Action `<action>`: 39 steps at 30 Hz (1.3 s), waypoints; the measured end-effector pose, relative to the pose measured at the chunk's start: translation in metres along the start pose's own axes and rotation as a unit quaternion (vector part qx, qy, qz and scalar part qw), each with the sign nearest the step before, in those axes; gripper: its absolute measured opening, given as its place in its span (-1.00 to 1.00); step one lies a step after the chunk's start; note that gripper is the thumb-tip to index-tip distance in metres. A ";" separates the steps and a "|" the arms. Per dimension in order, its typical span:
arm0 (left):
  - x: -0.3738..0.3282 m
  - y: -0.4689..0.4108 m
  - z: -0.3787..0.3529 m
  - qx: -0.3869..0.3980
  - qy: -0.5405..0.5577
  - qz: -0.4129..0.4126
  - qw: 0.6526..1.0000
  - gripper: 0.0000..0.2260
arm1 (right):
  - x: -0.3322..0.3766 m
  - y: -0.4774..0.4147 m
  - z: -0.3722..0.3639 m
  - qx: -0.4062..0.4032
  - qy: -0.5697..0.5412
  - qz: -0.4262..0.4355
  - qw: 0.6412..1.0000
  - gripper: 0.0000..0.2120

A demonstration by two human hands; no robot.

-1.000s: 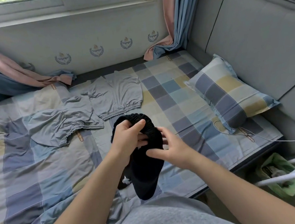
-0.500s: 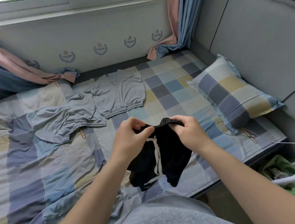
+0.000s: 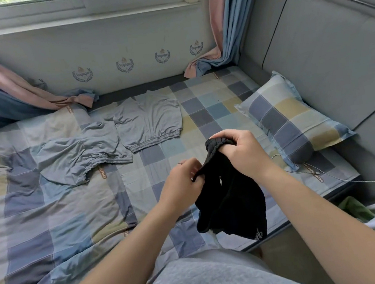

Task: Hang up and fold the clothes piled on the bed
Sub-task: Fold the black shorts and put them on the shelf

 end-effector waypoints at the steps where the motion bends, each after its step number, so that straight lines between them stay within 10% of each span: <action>1: 0.003 -0.002 0.001 -0.005 0.009 0.000 1.000 -0.94 | -0.003 -0.001 0.001 0.008 -0.001 -0.006 1.000 -0.75; 8: 0.045 -0.013 0.025 -0.058 -0.080 0.016 0.995 -0.67 | -0.053 -0.010 -0.002 0.073 0.193 -0.058 0.977 -0.61; 18: 0.153 -0.004 0.057 0.010 -0.316 0.198 0.928 -0.89 | -0.143 -0.009 0.012 0.034 0.451 -0.121 0.883 -0.71; 24: 0.192 0.010 0.054 0.029 -0.169 0.317 0.933 -0.85 | -0.175 0.007 0.029 -0.099 0.121 -0.312 0.937 -0.70; 27: 0.202 0.020 0.043 0.030 0.024 0.389 0.920 -0.80 | -0.190 0.026 0.008 -0.098 -0.109 -0.433 0.890 -0.65; 39: 0.117 0.009 0.047 0.188 0.475 0.230 0.828 -0.59 | -0.120 0.006 0.006 0.178 -0.274 -0.360 0.874 -0.69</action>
Point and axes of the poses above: each hand's wrist, its own y-axis away from the middle knuckle, its own z-axis out of the back of the hand, x = y × z, the point moved 10 cm from there along -y, towards the middle knuckle, and after that the axes turned 5 degrees about -x, right-handed, at the moved point
